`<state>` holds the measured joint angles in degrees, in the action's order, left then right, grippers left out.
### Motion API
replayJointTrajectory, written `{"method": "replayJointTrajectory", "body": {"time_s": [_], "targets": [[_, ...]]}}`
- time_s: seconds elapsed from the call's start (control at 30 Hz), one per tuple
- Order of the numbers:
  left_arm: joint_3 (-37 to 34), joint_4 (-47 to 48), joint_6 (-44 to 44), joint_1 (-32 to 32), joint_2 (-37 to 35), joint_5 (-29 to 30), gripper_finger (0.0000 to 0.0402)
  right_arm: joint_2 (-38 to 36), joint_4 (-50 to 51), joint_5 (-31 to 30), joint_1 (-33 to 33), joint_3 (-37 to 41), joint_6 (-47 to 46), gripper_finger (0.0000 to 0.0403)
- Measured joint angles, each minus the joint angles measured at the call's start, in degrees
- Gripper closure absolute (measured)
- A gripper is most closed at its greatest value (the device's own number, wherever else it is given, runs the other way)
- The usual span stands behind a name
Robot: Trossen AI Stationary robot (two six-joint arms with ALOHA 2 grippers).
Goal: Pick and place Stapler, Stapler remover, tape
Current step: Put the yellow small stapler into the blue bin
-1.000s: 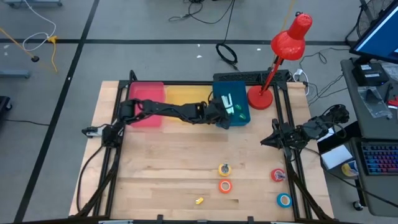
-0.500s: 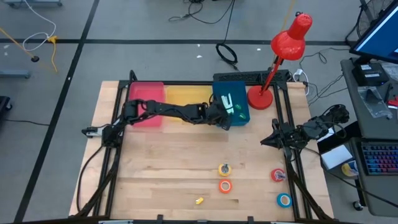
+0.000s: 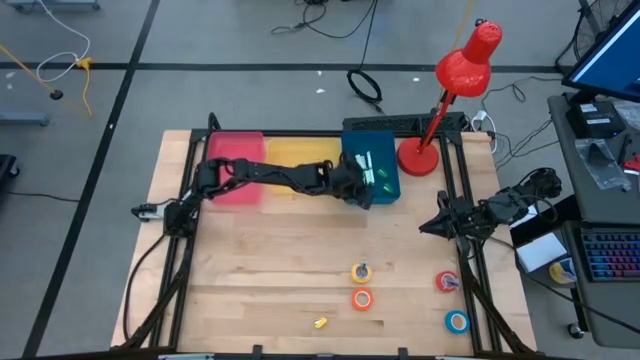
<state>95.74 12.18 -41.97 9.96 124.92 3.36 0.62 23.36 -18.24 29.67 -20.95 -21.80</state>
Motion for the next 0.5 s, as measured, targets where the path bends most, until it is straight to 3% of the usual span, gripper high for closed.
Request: {"method": "replayJointTrajectory", "body": {"time_s": [0.2, 0.37, 0.5], "targets": [[0.5, 0.3, 0.2, -2.1, -7.4, -6.6, 0.0207, 0.0, -1.3, 0.1, 0.0, 0.0, 0.0, 0.0401], [0.5, 7.1, 3.6, -10.7, -14.0, -11.2, 0.0222, 0.0, -1.3, 0.2, 0.0, 0.0, 0.1, 0.0401], [0.6, 15.0, 5.5, -19.9, -15.7, -10.2, 0.0231, 0.0, -1.4, 0.2, 0.0, 0.0, 0.2, 0.0402]]}}
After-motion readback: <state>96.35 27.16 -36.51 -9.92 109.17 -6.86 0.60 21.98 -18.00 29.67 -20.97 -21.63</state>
